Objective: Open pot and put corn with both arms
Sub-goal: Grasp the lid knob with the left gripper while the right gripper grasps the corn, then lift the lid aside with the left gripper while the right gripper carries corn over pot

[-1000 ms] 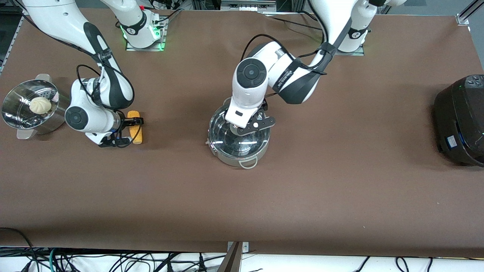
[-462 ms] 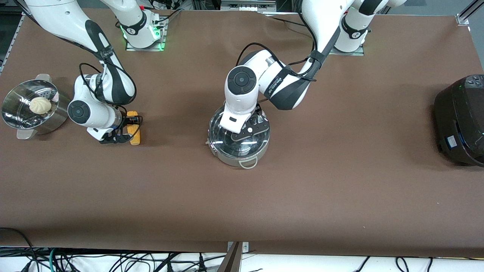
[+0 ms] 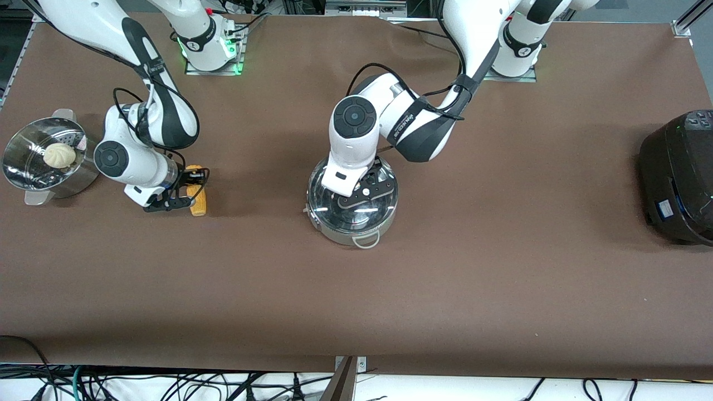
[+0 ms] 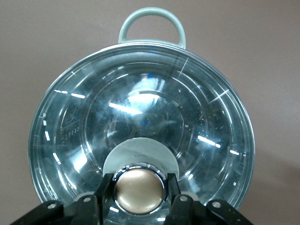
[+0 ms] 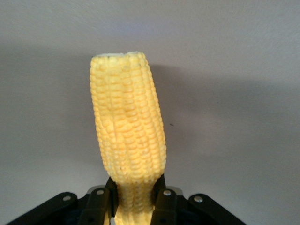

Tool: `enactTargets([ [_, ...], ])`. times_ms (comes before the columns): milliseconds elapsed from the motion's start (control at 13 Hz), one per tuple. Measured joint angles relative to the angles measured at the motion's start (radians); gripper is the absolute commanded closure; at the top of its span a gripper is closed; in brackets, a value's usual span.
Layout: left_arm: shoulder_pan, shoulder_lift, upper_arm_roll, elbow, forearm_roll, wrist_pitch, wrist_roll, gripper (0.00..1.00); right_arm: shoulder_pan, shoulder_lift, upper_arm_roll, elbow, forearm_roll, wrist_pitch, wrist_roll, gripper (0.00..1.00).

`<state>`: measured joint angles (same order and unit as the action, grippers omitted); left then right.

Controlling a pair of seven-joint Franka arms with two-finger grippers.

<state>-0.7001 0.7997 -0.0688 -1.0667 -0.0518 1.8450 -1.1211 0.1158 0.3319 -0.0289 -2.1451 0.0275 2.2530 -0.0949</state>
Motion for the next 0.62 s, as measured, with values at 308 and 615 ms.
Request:
enactTargets([
  [308, -0.007, -0.001, 0.0, 0.006, 0.025, -0.002, 0.0, 1.0, 0.004, -0.039, 0.001, 0.213, 0.0, -0.31, 0.016, 1.0],
  [615, 0.017, -0.108, 0.007, 0.035, 0.03, -0.088, 0.004, 1.0, 0.071, -0.043, 0.004, 0.472, 0.002, -0.57, 0.148, 1.0],
])
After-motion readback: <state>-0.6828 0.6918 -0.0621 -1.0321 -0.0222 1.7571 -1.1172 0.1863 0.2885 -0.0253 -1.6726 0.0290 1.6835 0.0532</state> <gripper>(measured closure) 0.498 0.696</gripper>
